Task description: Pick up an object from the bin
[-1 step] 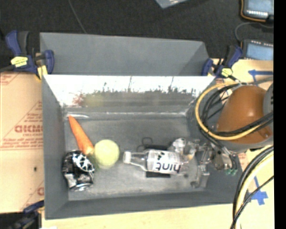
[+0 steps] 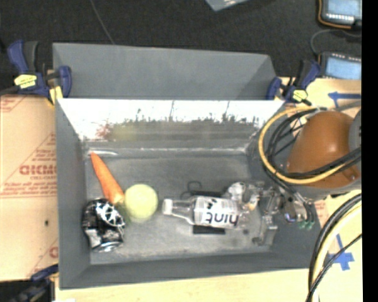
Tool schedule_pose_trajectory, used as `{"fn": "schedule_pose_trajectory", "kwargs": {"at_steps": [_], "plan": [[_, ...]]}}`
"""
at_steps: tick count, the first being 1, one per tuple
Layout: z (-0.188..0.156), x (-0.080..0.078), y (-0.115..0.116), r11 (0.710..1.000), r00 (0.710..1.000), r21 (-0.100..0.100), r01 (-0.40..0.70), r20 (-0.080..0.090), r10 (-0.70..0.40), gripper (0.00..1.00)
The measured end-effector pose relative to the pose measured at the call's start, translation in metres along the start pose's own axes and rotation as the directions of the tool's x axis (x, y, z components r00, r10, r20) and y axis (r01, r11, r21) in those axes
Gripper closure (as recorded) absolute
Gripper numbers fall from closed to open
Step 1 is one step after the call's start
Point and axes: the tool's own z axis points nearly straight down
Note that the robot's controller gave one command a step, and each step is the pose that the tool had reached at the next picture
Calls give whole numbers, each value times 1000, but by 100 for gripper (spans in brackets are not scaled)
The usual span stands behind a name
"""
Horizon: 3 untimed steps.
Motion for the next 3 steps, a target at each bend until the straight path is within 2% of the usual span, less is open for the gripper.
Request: {"fn": "schedule_pose_trajectory", "kwargs": {"at_steps": [1,2,3], "plan": [[-3,-15,24,1000,1000,-1,-26,-4,26,0],[5,-15,31,1000,1000,-1,-20,2,20,0],[15,-15,38,993,993,-1,-116,-2,116,0]]}}
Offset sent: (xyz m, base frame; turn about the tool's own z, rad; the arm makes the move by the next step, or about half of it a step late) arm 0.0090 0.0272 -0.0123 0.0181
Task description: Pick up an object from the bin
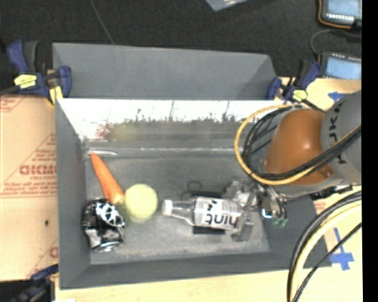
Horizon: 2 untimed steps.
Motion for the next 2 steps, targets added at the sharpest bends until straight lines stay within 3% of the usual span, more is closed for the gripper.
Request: {"fn": "schedule_pose_trajectory", "kwargs": {"at_steps": [1,2], "plan": [[20,-1,3,1000,1000,0,-6,3,6,0],[52,12,36,994,994,0,105,2,-105,100]]}}
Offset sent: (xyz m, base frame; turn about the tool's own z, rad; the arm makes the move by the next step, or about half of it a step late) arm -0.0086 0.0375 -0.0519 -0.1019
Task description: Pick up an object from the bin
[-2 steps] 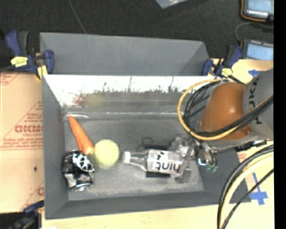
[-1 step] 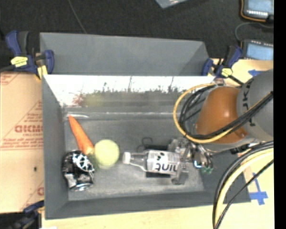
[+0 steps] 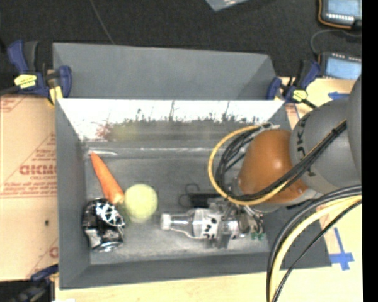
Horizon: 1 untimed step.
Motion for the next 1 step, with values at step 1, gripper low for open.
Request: {"fn": "schedule_pose_trajectory", "kwargs": {"at_steps": [1], "plan": [[0,0,0,1000,1000,0,1,0,-1,100]]}}
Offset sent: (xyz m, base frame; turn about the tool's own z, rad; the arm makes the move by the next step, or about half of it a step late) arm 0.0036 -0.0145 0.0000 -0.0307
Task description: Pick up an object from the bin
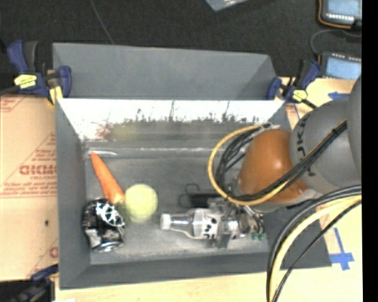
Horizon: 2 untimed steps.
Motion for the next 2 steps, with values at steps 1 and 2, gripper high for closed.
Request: {"fn": "schedule_pose_trajectory", "kwargs": {"at_steps": [1,2], "plan": [[0,-2,-6,1000,1000,0,10,2,-10,100],[-147,2,11,1000,1000,0,-16,4,16,100]]}}
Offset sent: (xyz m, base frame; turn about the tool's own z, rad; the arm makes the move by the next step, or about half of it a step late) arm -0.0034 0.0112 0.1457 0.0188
